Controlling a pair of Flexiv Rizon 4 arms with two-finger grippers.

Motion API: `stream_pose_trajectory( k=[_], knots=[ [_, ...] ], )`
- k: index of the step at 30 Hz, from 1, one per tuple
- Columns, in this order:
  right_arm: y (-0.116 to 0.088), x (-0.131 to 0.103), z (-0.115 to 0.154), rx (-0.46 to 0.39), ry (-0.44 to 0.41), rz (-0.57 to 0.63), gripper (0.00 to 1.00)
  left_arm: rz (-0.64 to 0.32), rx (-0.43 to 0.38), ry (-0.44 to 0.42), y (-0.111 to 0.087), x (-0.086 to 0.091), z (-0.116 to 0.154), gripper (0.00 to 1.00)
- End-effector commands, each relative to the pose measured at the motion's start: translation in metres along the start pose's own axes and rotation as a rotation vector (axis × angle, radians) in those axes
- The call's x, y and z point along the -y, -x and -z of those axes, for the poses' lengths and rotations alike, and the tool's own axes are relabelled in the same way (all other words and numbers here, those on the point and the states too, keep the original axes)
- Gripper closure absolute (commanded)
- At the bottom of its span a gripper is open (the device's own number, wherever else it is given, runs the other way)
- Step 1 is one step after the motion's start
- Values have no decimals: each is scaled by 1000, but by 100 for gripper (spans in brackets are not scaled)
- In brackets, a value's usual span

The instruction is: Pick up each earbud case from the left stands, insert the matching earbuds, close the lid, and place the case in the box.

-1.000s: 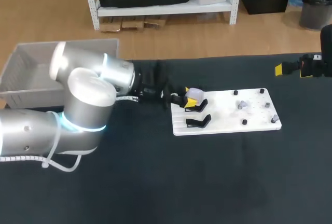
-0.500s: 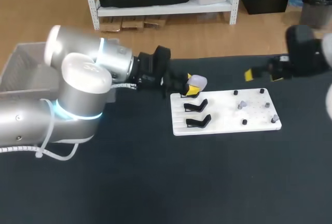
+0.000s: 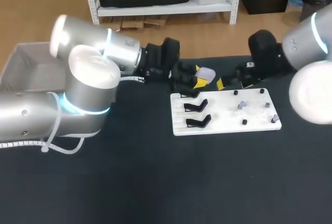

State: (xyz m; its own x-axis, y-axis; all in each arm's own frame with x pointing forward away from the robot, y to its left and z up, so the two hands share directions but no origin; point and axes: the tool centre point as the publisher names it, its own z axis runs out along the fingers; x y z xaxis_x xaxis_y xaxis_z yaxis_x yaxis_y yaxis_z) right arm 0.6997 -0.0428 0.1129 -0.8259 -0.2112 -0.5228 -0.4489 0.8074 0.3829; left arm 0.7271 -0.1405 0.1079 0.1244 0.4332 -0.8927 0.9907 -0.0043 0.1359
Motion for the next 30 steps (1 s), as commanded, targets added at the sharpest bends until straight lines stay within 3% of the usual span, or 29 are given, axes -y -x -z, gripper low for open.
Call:
stream_pose_trajectory(
  k=[1, 18, 24, 30],
  knots=[
    [7, 2, -8, -12, 30, 4, 0, -7, 6, -4, 1, 5, -1, 100],
    [19, 1, -3, -2, 21, 21, 0, -7, 15, -30, -4, 15, -2, 100],
    [8, 12, 22, 6, -113, 18, 0, 28, 133, -38, 1, 19, 4, 100],
    [-8, 22, 44, -57, -242, 7, 0, 52, 265, -24, 15, 21, 13, 100]
  ],
)
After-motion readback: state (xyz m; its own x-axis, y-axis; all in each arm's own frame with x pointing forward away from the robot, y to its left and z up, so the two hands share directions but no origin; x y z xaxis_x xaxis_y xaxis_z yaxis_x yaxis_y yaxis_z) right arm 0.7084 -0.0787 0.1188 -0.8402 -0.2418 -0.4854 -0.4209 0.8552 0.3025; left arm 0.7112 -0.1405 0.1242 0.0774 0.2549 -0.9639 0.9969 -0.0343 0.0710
